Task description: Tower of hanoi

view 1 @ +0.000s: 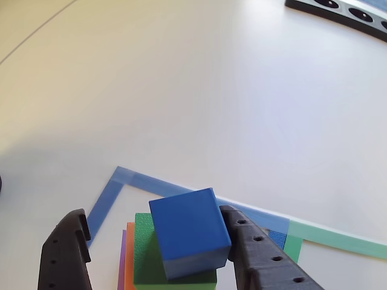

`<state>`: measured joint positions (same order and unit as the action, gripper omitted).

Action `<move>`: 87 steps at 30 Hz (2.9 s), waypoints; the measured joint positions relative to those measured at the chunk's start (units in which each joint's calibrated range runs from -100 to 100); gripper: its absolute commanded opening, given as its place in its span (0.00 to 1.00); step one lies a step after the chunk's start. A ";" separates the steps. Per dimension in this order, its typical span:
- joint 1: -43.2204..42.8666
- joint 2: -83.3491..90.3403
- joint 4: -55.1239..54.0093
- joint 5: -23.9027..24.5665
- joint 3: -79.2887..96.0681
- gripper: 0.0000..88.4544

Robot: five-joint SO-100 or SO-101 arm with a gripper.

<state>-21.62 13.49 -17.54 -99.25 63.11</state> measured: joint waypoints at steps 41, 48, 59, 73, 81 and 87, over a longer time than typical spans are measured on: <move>14.88 46.24 73.13 26.39 -31.21 0.02; 26.76 54.48 77.35 39.02 -28.89 0.00; 34.85 63.56 74.08 115.74 -14.88 0.00; 34.25 79.45 72.25 156.64 13.33 0.00; 34.65 84.15 73.29 165.32 27.86 0.00; 34.25 85.75 72.09 176.25 34.39 0.00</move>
<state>12.63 99.24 54.55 77.00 97.51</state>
